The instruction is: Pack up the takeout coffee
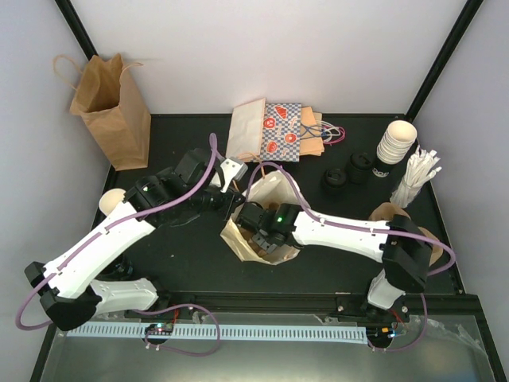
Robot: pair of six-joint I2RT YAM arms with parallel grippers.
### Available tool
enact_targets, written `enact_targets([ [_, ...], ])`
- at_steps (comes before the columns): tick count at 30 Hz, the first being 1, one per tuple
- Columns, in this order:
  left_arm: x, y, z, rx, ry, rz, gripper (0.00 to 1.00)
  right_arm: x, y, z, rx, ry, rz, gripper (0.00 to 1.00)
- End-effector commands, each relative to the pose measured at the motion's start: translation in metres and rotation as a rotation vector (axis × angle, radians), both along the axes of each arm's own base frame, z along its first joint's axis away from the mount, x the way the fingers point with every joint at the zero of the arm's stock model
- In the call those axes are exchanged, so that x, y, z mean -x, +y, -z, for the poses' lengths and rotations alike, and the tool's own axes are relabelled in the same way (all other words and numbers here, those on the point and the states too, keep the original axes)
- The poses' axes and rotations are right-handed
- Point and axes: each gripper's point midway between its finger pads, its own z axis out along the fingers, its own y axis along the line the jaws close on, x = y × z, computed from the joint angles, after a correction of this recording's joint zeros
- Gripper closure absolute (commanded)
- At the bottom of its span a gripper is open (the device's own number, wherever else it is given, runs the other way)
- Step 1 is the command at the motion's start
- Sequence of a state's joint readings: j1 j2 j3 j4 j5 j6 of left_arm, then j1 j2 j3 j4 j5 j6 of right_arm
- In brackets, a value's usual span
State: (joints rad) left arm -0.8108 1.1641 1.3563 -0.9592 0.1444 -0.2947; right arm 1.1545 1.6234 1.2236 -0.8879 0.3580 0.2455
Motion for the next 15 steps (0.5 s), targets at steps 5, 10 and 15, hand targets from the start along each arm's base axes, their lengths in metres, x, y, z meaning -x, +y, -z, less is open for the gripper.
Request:
enact_targets([
  [5, 0.009, -0.01, -0.031, 0.145, 0.008, 0.008, 0.98, 0.008, 0.008, 0.043, 0.062, 0.076, -0.03, 0.67],
  [10, 0.006, -0.001, -0.031, 0.136, 0.006, -0.027, 0.96, 0.006, 0.014, 0.053, 0.084, 0.085, -0.041, 0.67],
  [15, 0.005, 0.005, -0.035, 0.154, 0.005, -0.038, 0.95, 0.005, 0.018, 0.059, 0.104, 0.1, -0.058, 0.67],
])
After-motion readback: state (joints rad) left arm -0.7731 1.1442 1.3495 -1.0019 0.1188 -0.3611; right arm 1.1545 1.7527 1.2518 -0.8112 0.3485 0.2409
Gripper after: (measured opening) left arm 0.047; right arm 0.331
